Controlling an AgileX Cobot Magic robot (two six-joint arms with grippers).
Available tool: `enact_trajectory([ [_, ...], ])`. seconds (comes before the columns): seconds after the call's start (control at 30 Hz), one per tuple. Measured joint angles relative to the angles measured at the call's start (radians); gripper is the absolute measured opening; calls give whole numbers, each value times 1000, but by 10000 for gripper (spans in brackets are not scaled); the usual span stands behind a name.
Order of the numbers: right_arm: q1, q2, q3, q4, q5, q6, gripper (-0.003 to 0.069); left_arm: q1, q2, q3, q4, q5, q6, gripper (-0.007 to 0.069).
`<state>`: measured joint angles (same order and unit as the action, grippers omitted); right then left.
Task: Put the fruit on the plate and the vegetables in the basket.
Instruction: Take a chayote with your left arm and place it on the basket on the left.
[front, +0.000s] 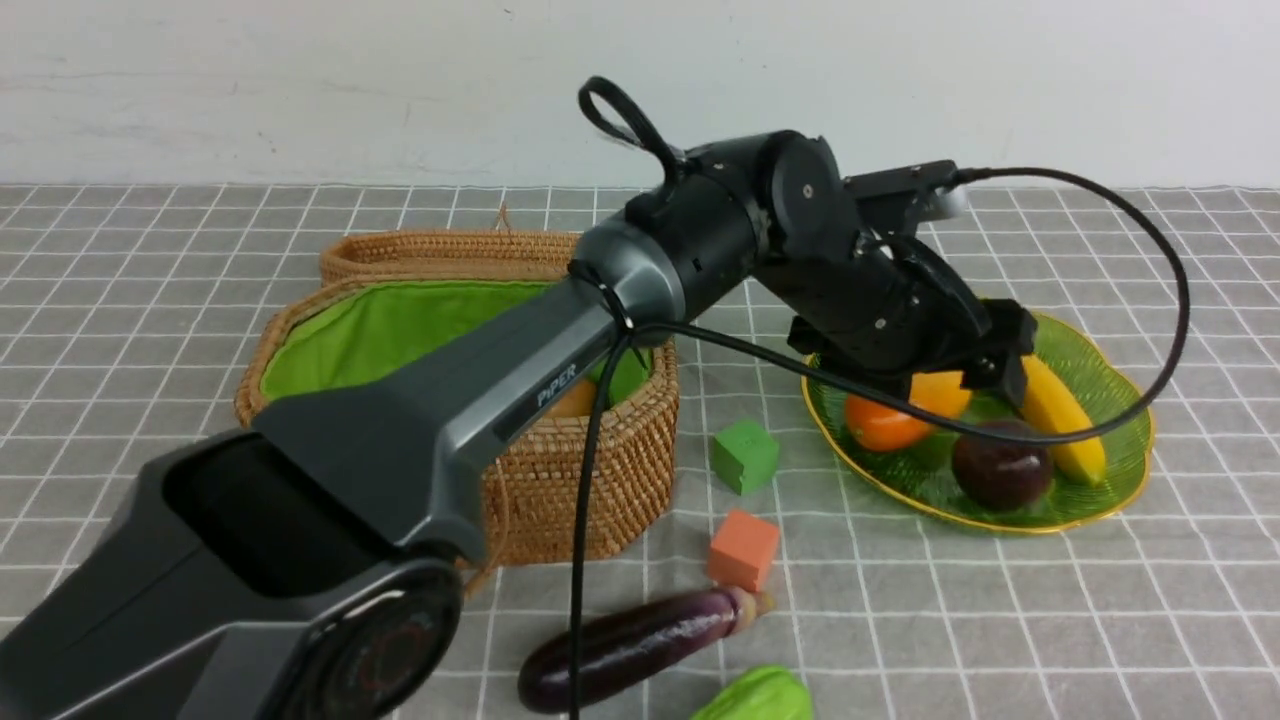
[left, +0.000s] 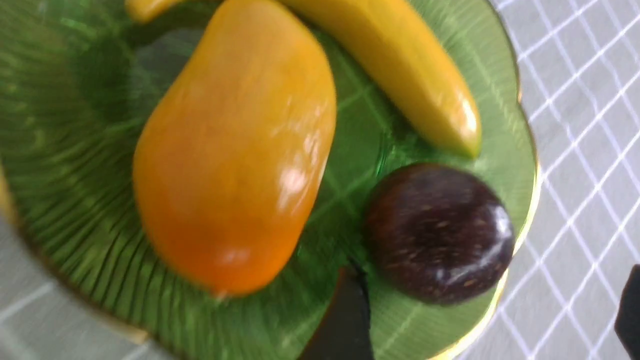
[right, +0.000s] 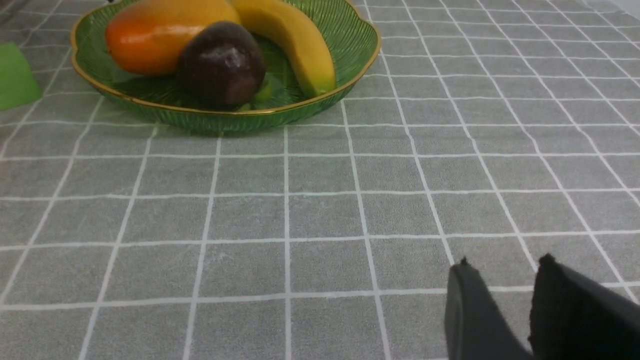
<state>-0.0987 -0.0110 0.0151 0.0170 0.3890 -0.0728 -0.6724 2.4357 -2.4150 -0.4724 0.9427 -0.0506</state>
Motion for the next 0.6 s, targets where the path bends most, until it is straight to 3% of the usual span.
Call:
enact_trajectory([
  [0.23,0,0,0,0,0,0,213,83,-250,108,60,264,194,581],
  [0.43,0,0,0,0,0,0,220,81,-532,506,173,277,249,574],
  [0.6,0,0,0,0,0,0,227,-27,-594,848,317,187,206,573],
])
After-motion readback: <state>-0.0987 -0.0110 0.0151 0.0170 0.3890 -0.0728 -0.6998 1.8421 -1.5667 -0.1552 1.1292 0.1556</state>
